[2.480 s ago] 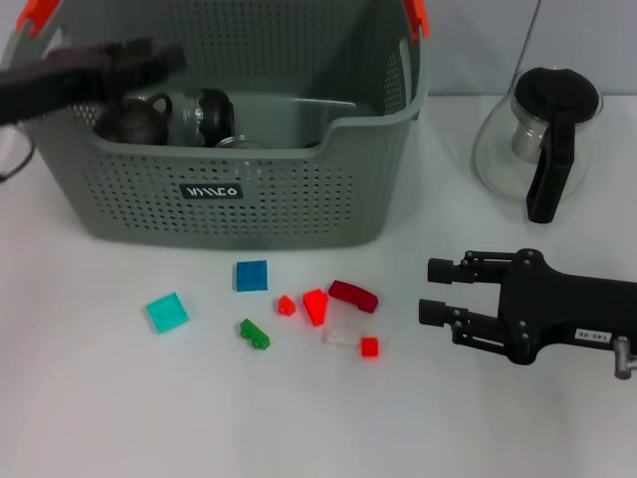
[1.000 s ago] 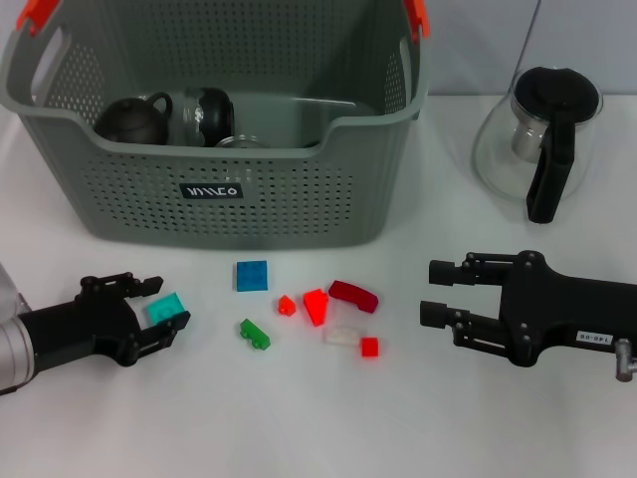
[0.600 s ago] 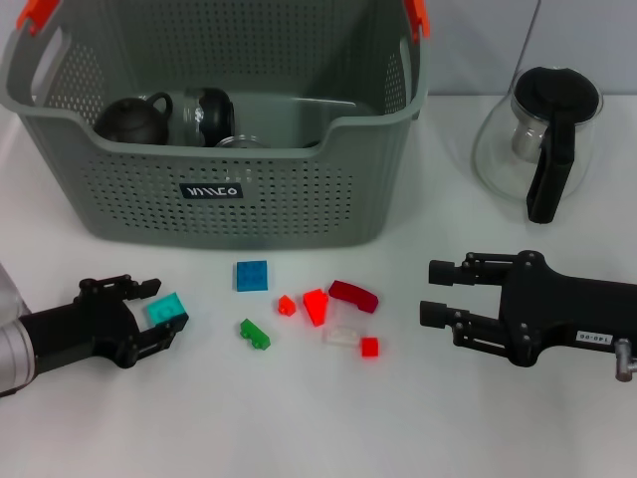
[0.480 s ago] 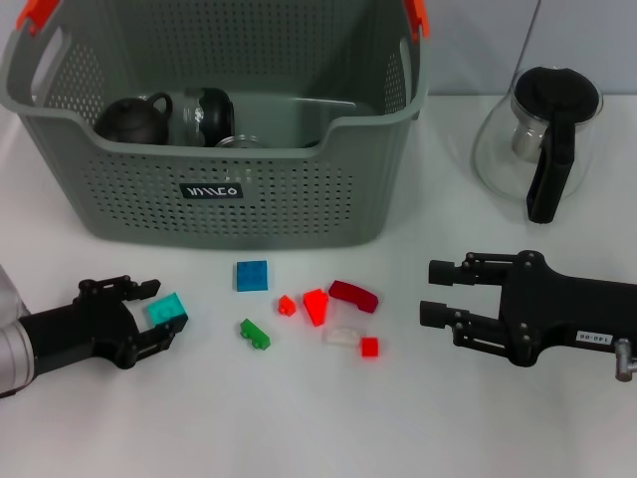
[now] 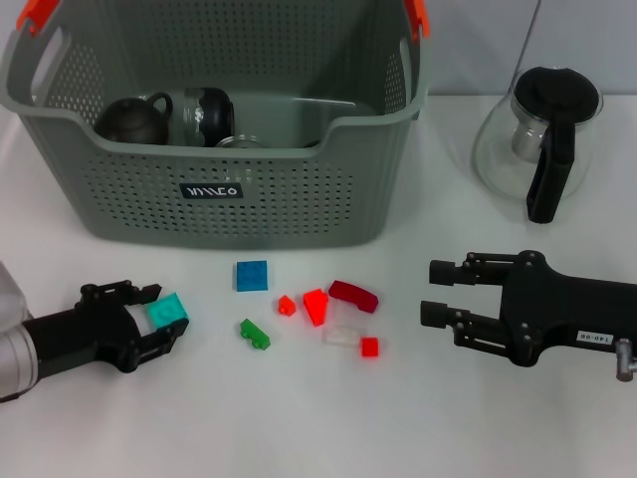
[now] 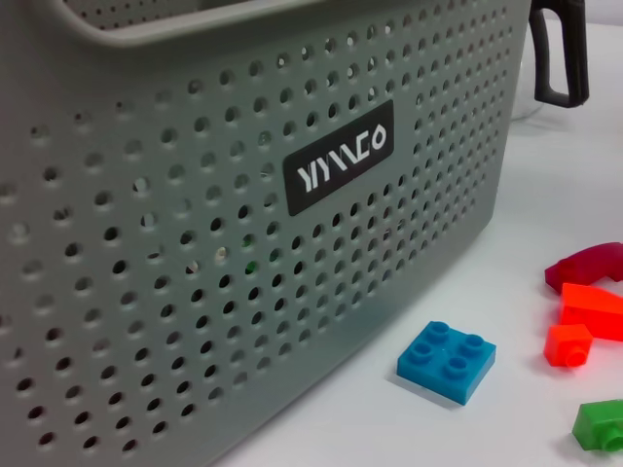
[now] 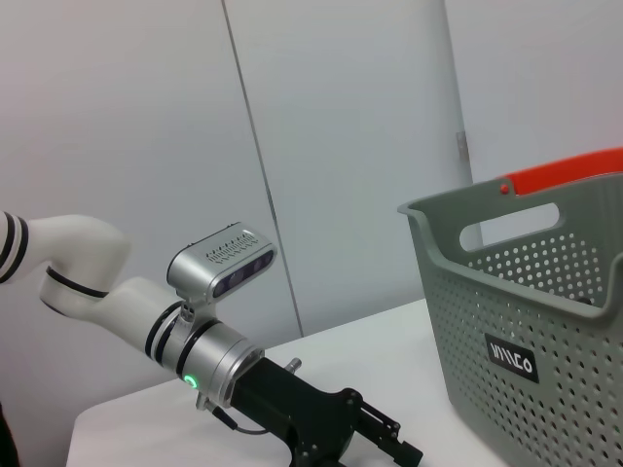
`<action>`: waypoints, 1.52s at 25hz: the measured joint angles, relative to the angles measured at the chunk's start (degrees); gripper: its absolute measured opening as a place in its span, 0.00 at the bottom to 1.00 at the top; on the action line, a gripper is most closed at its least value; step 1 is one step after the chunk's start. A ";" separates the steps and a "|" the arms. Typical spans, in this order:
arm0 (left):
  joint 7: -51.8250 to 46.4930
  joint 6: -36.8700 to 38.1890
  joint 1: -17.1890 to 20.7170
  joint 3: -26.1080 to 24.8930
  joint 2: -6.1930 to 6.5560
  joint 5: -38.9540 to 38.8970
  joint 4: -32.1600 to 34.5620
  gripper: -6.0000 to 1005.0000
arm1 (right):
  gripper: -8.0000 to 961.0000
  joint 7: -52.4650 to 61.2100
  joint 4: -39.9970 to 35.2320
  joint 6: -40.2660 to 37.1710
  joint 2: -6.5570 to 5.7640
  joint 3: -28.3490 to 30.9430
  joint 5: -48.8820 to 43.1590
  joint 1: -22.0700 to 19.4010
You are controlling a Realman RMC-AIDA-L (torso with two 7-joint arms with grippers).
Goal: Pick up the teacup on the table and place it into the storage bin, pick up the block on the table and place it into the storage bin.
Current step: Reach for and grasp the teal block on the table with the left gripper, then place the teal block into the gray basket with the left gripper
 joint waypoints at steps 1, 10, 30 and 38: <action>0.00 -0.03 0.00 0.15 0.00 0.00 0.00 0.57 | 0.55 0.00 0.01 0.00 -0.01 0.00 0.00 0.00; 0.24 -1.35 0.15 0.66 -0.05 -0.01 0.00 0.57 | 0.55 0.00 0.04 0.00 -0.01 0.00 0.00 0.00; -15.64 36.76 -3.54 -17.36 3.69 -11.48 5.93 0.46 | 0.55 0.00 0.04 -0.53 -0.09 0.00 0.00 0.13; -37.16 33.41 -12.62 -16.61 5.25 -20.44 12.19 0.49 | 0.55 0.00 0.04 -0.48 -0.03 0.00 0.00 0.20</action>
